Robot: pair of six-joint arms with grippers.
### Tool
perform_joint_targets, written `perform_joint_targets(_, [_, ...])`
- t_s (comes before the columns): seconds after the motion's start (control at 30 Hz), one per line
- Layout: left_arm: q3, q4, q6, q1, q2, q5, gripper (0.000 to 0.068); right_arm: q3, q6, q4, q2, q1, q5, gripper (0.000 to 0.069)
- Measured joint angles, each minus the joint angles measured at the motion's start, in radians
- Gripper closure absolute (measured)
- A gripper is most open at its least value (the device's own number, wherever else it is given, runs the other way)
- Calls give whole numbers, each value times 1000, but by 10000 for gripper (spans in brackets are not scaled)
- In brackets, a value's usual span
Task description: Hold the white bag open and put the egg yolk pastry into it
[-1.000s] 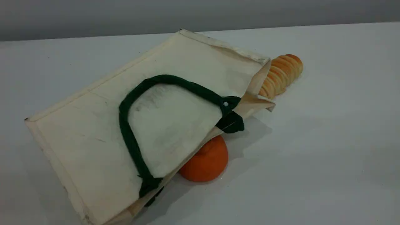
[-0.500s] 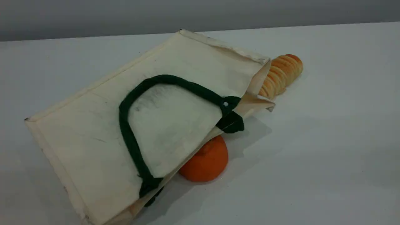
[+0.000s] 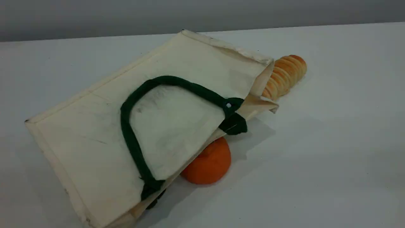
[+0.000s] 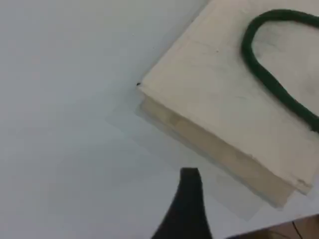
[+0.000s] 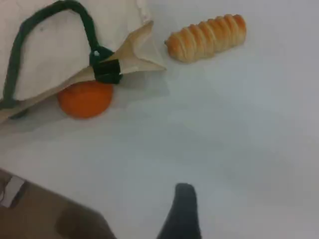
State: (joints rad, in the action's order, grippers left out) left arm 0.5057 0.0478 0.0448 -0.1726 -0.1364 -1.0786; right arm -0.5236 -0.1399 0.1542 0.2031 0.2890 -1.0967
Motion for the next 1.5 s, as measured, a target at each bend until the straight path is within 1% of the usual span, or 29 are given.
perform_joint_targets(0.23, [0,1,1,1,0,0,94,0,1,1,-6,-3,0,101])
perform_joint_targets(0.33, [0,2,1,1,0,0,94,0,1,2,-25,-46,0,101])
perform_joint_targets(0.37, [0,3,1,8,0,0,94,0,1,2,-39,-67,0,101])
perform_joint_targets(0.43, [0,3,1,36,0,0,94,0,1,2,-74,-123,-1,101])
perform_joint_targets(0.53, [0,4,2,102,0,0,94,0,1,2,-132,-198,-2,101])
perform_joint_targets(0.6, [0,4,2,151,0,0,94,0,1,2,-159,-230,-5,101])
perform_joint_targets(0.63, [0,4,2,164,0,0,94,0,1,2,-167,-241,-5,101])
perform_joint_targets(0.67, [0,4,2,173,0,0,94,0,1,2,-171,-250,-5,101])
perform_joint_targets(0.77, [0,4,2,174,0,0,94,0,1,2,-191,-278,-4,101])
perform_joint_targets(0.9, [0,4,2,201,1,-1,94,0,1,2,-205,-282,-4,101])
perform_joint_targets(1.3, [0,4,2,198,139,-4,94,0,1,4,-203,-268,-4,101])
perform_joint_targets(1.5, [0,5,2,137,138,-3,94,0,1,4,-203,-268,-3,102])
